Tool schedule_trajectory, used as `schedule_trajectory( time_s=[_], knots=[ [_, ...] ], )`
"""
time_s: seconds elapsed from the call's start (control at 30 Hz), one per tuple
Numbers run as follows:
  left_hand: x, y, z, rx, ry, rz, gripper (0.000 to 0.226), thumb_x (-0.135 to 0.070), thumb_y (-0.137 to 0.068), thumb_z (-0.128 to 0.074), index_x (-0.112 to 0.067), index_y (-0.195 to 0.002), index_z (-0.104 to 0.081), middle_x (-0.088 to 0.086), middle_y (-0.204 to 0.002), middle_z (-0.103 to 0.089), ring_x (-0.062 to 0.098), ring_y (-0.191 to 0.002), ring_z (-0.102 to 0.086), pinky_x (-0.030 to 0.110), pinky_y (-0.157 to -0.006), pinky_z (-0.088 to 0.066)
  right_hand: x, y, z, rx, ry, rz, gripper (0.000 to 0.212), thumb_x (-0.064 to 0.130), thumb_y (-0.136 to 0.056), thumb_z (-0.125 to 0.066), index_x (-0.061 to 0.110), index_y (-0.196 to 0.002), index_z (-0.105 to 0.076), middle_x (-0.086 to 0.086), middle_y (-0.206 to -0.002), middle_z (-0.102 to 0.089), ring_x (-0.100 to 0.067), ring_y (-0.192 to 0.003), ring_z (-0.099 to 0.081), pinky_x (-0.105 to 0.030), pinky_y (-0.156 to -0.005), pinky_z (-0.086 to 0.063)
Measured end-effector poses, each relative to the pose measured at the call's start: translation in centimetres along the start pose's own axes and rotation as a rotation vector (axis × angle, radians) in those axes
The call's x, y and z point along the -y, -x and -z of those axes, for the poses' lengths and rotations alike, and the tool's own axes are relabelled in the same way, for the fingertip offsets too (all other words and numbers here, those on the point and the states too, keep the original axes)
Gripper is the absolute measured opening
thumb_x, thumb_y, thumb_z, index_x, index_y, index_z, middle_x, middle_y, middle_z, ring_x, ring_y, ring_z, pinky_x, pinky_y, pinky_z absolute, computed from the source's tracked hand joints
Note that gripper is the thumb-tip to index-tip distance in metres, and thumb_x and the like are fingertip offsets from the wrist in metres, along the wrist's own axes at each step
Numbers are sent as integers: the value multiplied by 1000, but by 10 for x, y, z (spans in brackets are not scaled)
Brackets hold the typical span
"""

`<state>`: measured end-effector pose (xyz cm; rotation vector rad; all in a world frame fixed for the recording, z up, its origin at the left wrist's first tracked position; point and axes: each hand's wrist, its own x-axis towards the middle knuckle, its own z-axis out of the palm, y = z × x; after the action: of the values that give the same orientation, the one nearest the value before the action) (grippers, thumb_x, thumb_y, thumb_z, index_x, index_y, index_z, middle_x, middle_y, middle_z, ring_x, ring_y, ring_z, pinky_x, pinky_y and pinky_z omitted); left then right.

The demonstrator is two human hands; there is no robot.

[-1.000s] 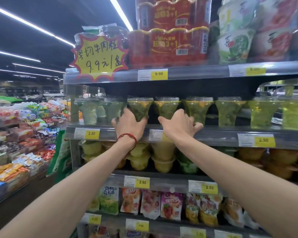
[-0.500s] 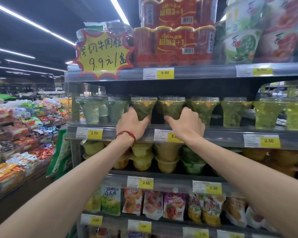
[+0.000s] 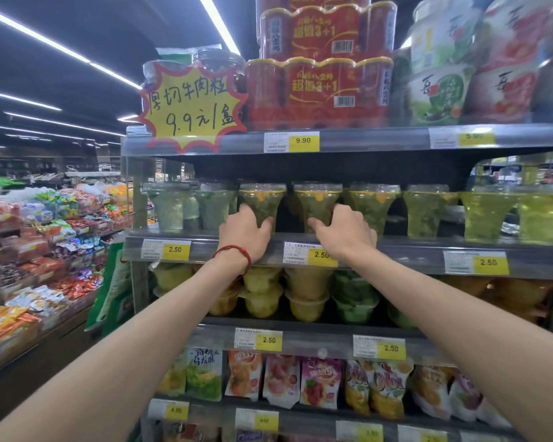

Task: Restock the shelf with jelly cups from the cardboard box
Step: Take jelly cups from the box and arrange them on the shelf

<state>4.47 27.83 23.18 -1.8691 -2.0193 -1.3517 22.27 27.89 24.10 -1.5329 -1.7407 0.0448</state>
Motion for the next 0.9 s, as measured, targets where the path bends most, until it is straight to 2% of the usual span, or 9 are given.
schedule_trajectory(
  time_s=[0.13, 0.23, 0.3, 0.37, 0.43, 0.5, 0.63, 0.8, 0.9],
  knots=[
    [-1, 10, -1, -70, -134, -37, 40, -46, -99, -43, -8, -111, -49, 10, -96, -62, 35, -99, -59, 45, -96, -37, -6, 8, -1, -89, -31, 43, 30, 44, -102, -57, 14, -98, -60, 0, -90, -66, -25, -84, -62, -34, -68, -41],
    [3, 18, -7, -150, -112, -61, 51, -45, -98, -46, -2, -127, -46, 15, -112, -64, 35, -109, -57, 48, -102, -35, -14, 24, 2, -184, -42, 121, 21, 29, -106, -50, 14, -108, -65, -1, -97, -69, -27, -90, -65, -33, -66, -41],
    [5, 25, -12, -210, -16, -58, 63, -40, -97, -51, 1, -142, -35, 19, -127, -58, 37, -120, -51, 48, -107, -33, -18, 33, 5, -235, -95, 172, 28, 24, -105, -51, 15, -127, -66, -1, -113, -73, -25, -105, -67, -33, -77, -50],
    [0, 38, -18, -288, 155, -89, 66, -31, -96, -55, 0, -148, -28, 18, -138, -51, 34, -128, -44, 46, -110, -31, -27, 41, 10, -278, -163, 221, 33, 21, -105, -53, 16, -135, -65, 1, -124, -72, -18, -114, -66, -34, -93, -55],
    [-10, 52, -25, -347, 309, -161, 58, -23, -95, -57, -6, -145, -33, 11, -138, -51, 25, -128, -44, 39, -109, -32, -39, 47, 15, -318, -207, 263, 28, 19, -104, -54, 18, -128, -68, 4, -119, -74, -12, -108, -68, -32, -93, -57],
    [-28, 62, -32, -339, 403, -228, 45, -18, -95, -56, -11, -138, -44, 3, -129, -56, 16, -119, -49, 33, -105, -38, -54, 50, 25, -348, -233, 282, 22, 17, -103, -55, 18, -118, -71, 7, -107, -74, -7, -97, -68, -28, -86, -57],
    [-75, 71, -48, -248, 476, -307, 30, -18, -94, -57, -15, -124, -53, -4, -113, -62, 11, -106, -59, 35, -97, -49, -84, 47, 50, -386, -240, 256, 16, 16, -101, -57, 18, -111, -70, 8, -101, -72, -5, -92, -66, -19, -81, -53],
    [-121, 67, -74, -189, 455, -251, 43, -29, -92, -62, -14, -130, -49, -1, -122, -61, 15, -112, -57, 38, -102, -46, -124, 42, 80, -408, -192, 215, 16, 18, -98, -60, 18, -113, -66, 8, -102, -69, -9, -96, -63, -24, -82, -51],
    [-139, 63, -91, -203, 310, -157, 50, -41, -90, -61, -14, -130, -48, 0, -122, -61, 20, -114, -56, 41, -108, -36, -143, 31, 95, -379, -102, 129, 24, 30, -98, -61, 19, -120, -62, 7, -107, -67, -14, -102, -61, -26, -78, -45]
  ],
)
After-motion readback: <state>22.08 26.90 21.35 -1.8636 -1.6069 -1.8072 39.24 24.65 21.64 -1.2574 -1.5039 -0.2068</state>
